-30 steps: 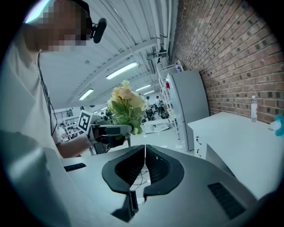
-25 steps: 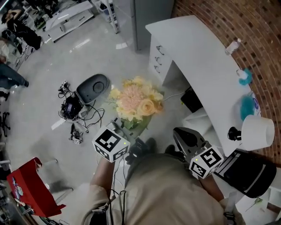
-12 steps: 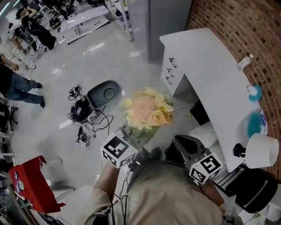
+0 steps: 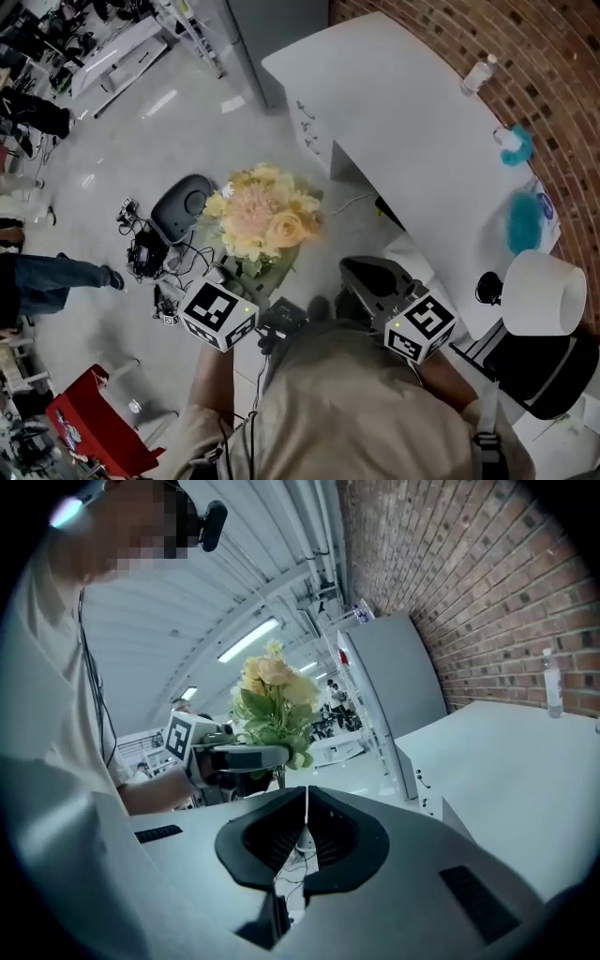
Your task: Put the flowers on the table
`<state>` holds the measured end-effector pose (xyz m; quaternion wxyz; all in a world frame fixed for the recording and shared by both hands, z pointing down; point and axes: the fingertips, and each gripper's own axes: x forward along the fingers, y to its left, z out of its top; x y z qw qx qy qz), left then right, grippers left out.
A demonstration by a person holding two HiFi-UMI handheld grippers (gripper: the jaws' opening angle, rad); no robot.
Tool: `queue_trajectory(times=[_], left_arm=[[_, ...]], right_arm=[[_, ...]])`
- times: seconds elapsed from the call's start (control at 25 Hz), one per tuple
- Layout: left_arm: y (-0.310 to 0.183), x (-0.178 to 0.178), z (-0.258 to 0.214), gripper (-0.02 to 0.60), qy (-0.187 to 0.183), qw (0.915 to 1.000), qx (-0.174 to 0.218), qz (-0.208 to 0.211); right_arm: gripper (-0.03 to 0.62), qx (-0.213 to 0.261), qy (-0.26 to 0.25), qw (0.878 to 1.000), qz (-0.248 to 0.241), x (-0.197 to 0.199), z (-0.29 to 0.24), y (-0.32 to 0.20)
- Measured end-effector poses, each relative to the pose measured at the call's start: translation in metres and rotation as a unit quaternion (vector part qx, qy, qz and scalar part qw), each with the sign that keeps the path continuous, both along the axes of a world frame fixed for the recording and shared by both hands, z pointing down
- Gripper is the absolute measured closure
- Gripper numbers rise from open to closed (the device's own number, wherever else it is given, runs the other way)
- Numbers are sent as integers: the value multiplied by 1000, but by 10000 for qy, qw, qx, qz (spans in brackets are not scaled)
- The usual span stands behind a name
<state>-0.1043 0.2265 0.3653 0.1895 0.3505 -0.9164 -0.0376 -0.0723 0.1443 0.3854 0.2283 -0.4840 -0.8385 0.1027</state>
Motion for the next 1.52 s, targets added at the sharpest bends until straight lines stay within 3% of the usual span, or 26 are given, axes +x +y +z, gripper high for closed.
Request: queue_trajectory(times=[0.2,0.48,0.84,1.24,1.52], left_arm=[[-37,-42,4,468,159,9998,-134,64],[-73,-103,-3,468,101,9988,-465,110],[-97,-133,15,468,355,9948,-864,417],[-99,-189,54,468,687,9861,-1017,1119],[-133,-265,100,468,969,9671,-1071,2096]], right_arm=[[572,-139,117,9998,39,-35,0,-33],[572,-437,-196,9987,160,-97,-15,-75],[572,-414,-53,9983,401,-116,-12,-104],[572,103,54,9945,1037,-147,5,-105],[572,526,166,9770,2061,-203,17,-125]])
